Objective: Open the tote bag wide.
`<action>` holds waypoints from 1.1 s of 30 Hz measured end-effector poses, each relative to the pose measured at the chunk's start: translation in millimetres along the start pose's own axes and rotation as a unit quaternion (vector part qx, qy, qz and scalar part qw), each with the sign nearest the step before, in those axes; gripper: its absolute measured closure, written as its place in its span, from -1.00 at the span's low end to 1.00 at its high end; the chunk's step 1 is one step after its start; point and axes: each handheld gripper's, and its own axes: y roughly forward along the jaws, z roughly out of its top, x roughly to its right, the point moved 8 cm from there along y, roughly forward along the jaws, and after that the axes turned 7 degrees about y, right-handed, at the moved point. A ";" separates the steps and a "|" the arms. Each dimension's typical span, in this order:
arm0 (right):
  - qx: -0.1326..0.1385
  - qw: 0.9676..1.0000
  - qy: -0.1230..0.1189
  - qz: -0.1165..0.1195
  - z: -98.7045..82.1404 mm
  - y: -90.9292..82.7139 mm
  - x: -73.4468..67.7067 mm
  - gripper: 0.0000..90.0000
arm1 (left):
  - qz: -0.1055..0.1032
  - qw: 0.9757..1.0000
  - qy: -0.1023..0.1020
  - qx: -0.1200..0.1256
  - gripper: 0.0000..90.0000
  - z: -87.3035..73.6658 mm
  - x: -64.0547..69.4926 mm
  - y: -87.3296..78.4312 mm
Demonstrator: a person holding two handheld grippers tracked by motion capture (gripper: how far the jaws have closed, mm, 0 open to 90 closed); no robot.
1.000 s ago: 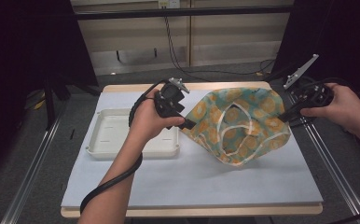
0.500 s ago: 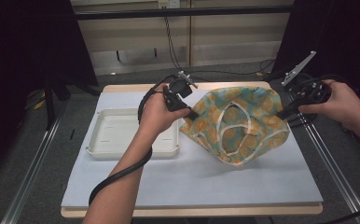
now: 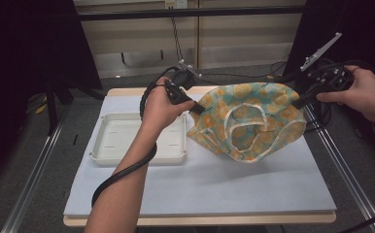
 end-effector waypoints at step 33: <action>0.021 0.999 0.025 -0.016 23.5 3.3 13.9 1.00 | 0.024 0.999 -0.029 -0.024 -0.07 -17.4 -16.9 3.5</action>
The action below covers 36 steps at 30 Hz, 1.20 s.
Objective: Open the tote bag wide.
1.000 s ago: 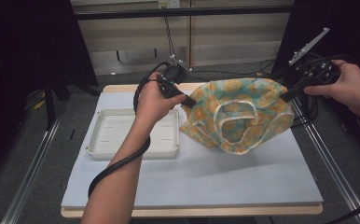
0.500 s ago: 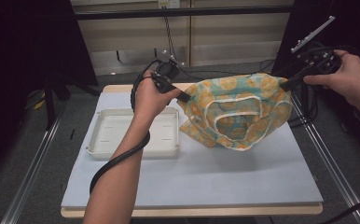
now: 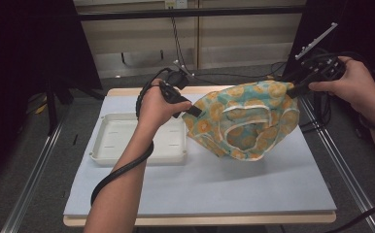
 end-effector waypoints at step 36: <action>0.006 0.998 -0.051 -0.032 5.3 4.4 -23.3 0.05 | -0.018 0.998 0.053 0.042 1.00 49.8 23.5 3.1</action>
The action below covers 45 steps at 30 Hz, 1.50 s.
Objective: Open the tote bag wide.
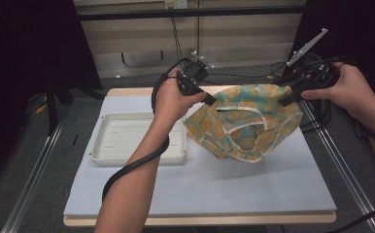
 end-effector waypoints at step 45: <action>0.034 0.998 0.052 0.021 21.5 7.3 11.5 1.00 | -0.005 0.998 -0.053 0.023 0.82 17.0 -24.5 16.8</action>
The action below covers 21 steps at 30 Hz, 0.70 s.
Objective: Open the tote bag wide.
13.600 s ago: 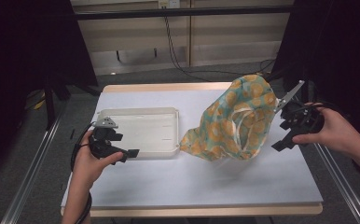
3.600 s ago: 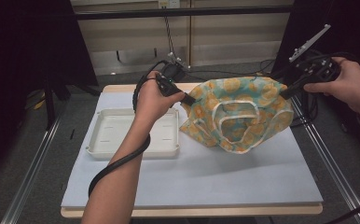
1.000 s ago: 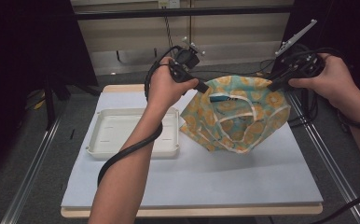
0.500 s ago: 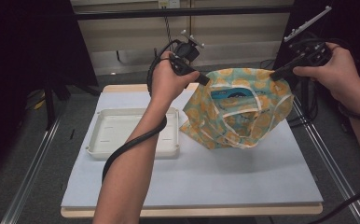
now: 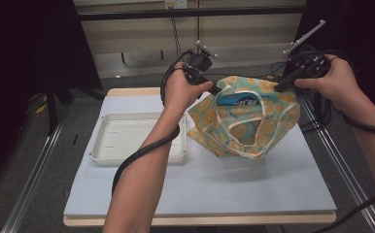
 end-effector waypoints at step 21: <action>-0.011 1.000 0.000 -0.007 -4.8 5.3 -5.1 1.00 | 0.014 1.000 0.003 -0.007 -0.10 -22.3 20.3 -17.4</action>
